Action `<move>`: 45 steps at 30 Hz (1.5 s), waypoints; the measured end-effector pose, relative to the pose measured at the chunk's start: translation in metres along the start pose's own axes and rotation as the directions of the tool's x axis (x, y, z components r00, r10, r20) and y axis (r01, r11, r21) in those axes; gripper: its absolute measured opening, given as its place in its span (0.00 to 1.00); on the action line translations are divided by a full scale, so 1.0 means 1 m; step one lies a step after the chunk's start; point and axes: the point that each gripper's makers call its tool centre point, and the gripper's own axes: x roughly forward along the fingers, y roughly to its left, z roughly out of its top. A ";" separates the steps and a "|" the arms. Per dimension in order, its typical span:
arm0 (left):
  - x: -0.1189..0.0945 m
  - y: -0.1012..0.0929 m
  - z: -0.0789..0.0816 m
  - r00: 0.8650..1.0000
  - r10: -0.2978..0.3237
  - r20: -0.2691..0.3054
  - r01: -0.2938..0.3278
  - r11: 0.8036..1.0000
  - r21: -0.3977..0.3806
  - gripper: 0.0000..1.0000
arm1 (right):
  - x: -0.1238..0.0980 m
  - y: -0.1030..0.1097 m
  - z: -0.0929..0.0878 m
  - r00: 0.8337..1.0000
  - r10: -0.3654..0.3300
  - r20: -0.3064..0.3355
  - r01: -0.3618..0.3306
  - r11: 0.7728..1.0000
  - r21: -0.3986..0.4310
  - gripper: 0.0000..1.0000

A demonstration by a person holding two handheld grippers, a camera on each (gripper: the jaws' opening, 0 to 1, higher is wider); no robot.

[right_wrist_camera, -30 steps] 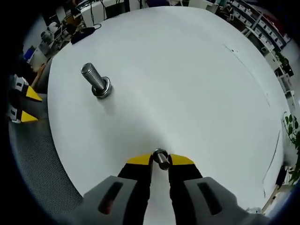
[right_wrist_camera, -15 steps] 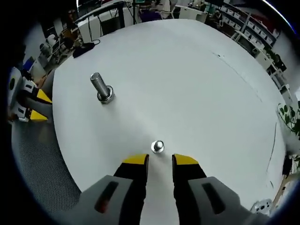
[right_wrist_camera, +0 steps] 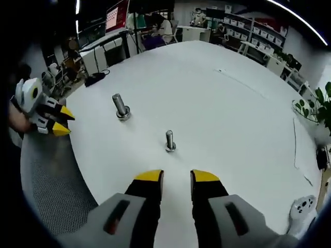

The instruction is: Place the washer onto the threaded stud by aligning its center hole with the stud, sliding it down to the base, and recovering from edge contact or off-axis alignment until the washer reaches the visible bottom stop.

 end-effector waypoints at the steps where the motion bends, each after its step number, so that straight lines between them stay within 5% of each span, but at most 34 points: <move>1: 0.000 0.000 0.001 1.000 0.000 0.006 0.000 1.000 0.000 0.19 | -0.002 0.001 -0.001 1.000 0.004 0.014 -0.004 1.000 0.009 0.24; 5: -0.001 0.001 0.005 1.000 0.004 0.027 -0.004 1.000 -0.001 0.19 | -0.015 0.011 -0.006 0.998 0.016 0.068 -0.020 0.997 0.072 0.24; 19: -0.002 0.001 0.010 0.999 0.009 0.041 -0.008 1.000 -0.024 0.21 | -0.032 0.049 -0.021 0.986 0.036 0.161 -0.048 0.997 0.066 0.27; 33: -0.005 0.004 0.016 0.997 0.024 0.075 -0.021 0.999 -0.037 0.22 | -0.030 0.073 -0.035 0.983 0.057 0.175 -0.067 0.996 0.054 0.30; 45: -0.007 0.005 0.020 0.995 0.029 0.099 -0.025 0.999 -0.037 0.22 | -0.026 0.071 -0.041 0.983 0.039 0.181 -0.052 0.996 0.071 0.33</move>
